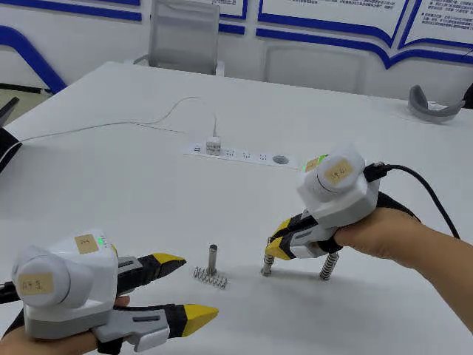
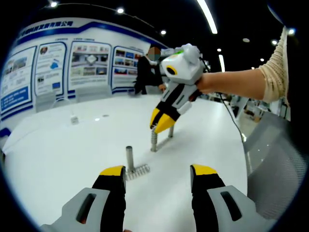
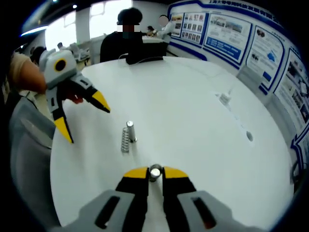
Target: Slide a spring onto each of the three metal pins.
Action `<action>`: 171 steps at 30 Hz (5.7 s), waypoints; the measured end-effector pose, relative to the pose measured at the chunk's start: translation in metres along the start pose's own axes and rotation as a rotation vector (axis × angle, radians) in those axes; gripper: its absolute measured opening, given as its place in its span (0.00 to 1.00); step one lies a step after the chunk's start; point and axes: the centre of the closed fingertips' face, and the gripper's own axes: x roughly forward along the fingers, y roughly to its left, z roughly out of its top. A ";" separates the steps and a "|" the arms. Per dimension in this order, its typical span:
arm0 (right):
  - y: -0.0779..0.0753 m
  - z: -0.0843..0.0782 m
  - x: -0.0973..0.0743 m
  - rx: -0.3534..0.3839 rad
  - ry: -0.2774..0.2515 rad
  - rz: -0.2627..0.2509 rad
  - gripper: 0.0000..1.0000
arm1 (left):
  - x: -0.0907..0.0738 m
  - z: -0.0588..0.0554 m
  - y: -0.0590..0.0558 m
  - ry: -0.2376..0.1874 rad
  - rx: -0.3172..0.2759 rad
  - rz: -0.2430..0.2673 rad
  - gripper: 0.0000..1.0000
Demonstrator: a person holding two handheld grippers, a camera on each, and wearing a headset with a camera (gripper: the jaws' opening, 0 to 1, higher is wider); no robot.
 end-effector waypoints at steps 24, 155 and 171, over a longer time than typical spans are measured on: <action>-0.002 -0.014 0.011 0.026 0.010 -0.019 0.12 | 0.000 0.000 0.000 0.002 0.000 0.002 0.54; 0.113 0.019 -0.013 -0.379 0.095 0.250 0.11 | 0.009 0.001 -0.034 0.028 0.197 -0.113 0.13; 0.119 0.052 -0.034 -0.436 0.041 0.234 0.11 | 0.009 0.006 -0.033 0.013 0.195 -0.110 0.12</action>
